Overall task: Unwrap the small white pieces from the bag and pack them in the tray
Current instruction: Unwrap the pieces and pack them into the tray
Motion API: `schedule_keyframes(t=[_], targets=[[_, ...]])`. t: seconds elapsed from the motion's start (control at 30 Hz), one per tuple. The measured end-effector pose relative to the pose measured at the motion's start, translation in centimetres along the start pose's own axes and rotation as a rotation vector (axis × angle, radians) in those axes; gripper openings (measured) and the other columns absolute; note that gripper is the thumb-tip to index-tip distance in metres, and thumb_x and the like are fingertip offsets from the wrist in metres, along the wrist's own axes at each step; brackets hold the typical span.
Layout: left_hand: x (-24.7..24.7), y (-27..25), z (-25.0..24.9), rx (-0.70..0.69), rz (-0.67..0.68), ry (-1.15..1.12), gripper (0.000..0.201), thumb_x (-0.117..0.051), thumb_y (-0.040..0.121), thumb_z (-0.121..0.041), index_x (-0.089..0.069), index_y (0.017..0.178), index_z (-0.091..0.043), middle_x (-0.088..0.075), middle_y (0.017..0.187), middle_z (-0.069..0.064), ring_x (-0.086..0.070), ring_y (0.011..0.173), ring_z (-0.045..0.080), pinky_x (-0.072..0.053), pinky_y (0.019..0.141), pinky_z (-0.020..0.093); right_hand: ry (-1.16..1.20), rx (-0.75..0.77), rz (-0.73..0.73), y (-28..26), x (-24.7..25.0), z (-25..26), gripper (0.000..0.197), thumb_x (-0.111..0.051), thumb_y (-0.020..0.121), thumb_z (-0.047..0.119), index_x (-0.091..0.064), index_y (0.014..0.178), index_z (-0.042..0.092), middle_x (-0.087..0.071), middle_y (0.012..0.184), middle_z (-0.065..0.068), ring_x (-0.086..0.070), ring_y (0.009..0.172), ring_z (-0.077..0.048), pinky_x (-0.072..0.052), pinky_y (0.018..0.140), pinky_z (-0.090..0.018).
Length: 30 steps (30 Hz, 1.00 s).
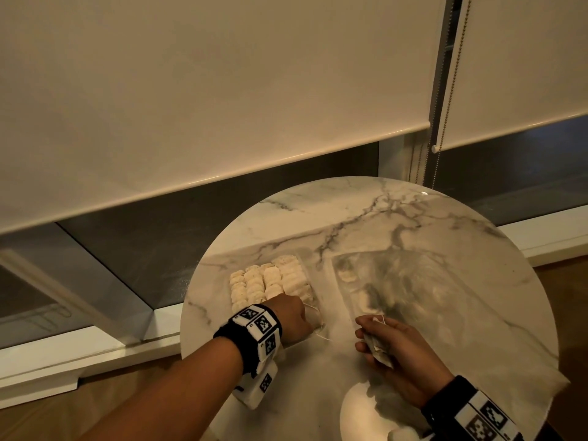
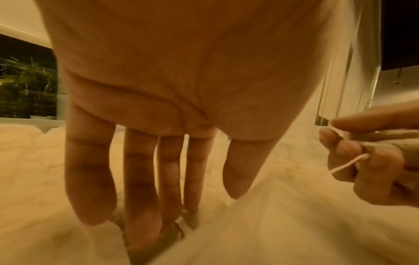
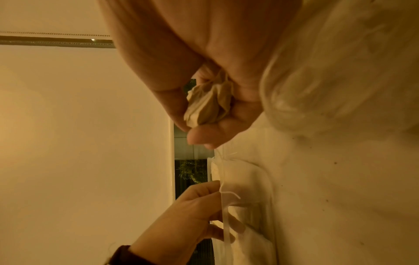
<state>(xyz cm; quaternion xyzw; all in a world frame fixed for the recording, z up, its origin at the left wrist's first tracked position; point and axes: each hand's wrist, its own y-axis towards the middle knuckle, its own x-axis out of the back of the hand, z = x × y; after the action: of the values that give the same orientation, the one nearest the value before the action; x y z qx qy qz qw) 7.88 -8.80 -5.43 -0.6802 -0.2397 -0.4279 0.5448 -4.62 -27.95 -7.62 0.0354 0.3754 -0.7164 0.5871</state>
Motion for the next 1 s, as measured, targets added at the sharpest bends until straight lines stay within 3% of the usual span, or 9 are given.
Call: schedule_keyframes(t=[0.2,0.33,0.43,0.53,0.63,0.7,0.77,0.87,1.0], targets=[[-0.2,-0.2,-0.3,-0.02,-0.031,-0.015,0.041,-0.056,0.089,-0.054,-0.076,0.103,-0.02,-0.072,0.104,0.002,-0.067,0.094,0.022,-0.056,0.087,0.033,0.175,-0.055,0.08,-0.6,0.1,1.1,0.027,-0.061,0.093,0.015,-0.066,0.113,-0.003,-0.068,0.091,-0.018,-0.07,0.073,-0.025,-0.058,0.055,-0.026],[0.5,-0.7,-0.3,-0.023,-0.051,-0.049,0.039,-0.057,0.085,-0.052,-0.075,0.099,-0.02,-0.072,0.1,0.001,-0.066,0.092,0.02,-0.056,0.085,0.033,0.331,-0.124,0.112,-0.8,-0.1,1.5,0.038,-0.058,0.092,0.022,-0.063,0.117,-0.005,-0.067,0.104,-0.025,-0.071,0.089,-0.034,-0.063,0.066,-0.035],[1.6,-1.9,-0.7,-0.059,-0.199,-0.18,0.035,-0.055,0.081,-0.046,-0.074,0.094,-0.02,-0.072,0.094,-0.001,-0.066,0.087,0.017,-0.058,0.084,0.038,0.439,-0.154,0.131,-0.8,-0.2,1.8,0.048,-0.057,0.087,0.029,-0.061,0.12,-0.006,-0.064,0.111,-0.029,-0.066,0.1,-0.042,-0.062,0.074,-0.043],[2.2,-3.7,-2.0,-0.176,-0.377,-0.351,0.017,-0.059,0.088,-0.034,-0.072,0.095,-0.026,-0.07,0.091,-0.012,-0.064,0.08,0.005,-0.057,0.081,0.032,0.471,-0.164,0.141,-0.7,-0.5,1.9,0.049,-0.055,0.088,0.031,-0.06,0.121,-0.005,-0.063,0.111,-0.029,-0.062,0.109,-0.045,-0.06,0.081,-0.047],[2.1,-6.2,-3.7,-0.311,-0.427,-0.503,0.014,-0.067,0.087,-0.035,-0.072,0.1,-0.03,-0.068,0.092,-0.017,-0.064,0.075,0.001,-0.056,0.075,0.025,0.507,-0.132,0.174,-0.6,-0.7,1.7,0.046,-0.05,0.089,0.023,-0.056,0.126,-0.004,-0.062,0.116,-0.031,-0.063,0.109,-0.046,-0.052,0.094,-0.052],[1.6,-7.6,-4.5,-0.404,-0.462,-0.444,0.021,-0.069,0.085,-0.04,-0.069,0.105,-0.035,-0.063,0.098,-0.02,-0.061,0.083,-0.001,-0.053,0.077,0.023,0.524,-0.109,0.237,-0.5,-0.8,1.3,0.052,-0.049,0.083,0.013,-0.051,0.132,-0.004,-0.06,0.121,-0.032,-0.062,0.108,-0.043,-0.046,0.102,-0.053],[0.6,-8.2,-5.1,-0.479,-0.518,-0.388,0.026,-0.066,0.084,-0.041,-0.066,0.11,-0.037,-0.059,0.105,-0.021,-0.057,0.093,-0.002,-0.051,0.082,0.021,0.525,-0.096,0.305,-0.6,-1.1,1.1,0.057,-0.053,0.073,0.007,-0.053,0.129,-0.008,-0.059,0.123,-0.034,-0.062,0.109,-0.044,-0.046,0.101,-0.052],[-0.2,-8.2,-5.3,-0.466,-0.606,-0.473,0.03,-0.061,0.086,-0.042,-0.064,0.115,-0.036,-0.058,0.112,-0.021,-0.057,0.099,-0.001,-0.048,0.083,0.015,0.499,-0.093,0.354,-0.8,-1.6,0.8,0.049,-0.034,0.077,-0.003,-0.059,0.118,-0.011,-0.061,0.119,-0.035,-0.064,0.103,-0.043,-0.052,0.094,-0.05],[-0.1,-8.2,-4.3,-0.467,-0.605,-0.544,0.036,-0.058,0.08,-0.04,-0.065,0.115,-0.038,-0.058,0.113,-0.022,-0.057,0.1,-0.002,-0.046,0.084,0.012,0.422,-0.065,0.372,-1.0,-2.1,0.4,0.056,-0.029,0.076,-0.015,-0.054,0.126,-0.013,-0.058,0.125,-0.037,-0.059,0.112,-0.045,-0.05,0.098,-0.05]])
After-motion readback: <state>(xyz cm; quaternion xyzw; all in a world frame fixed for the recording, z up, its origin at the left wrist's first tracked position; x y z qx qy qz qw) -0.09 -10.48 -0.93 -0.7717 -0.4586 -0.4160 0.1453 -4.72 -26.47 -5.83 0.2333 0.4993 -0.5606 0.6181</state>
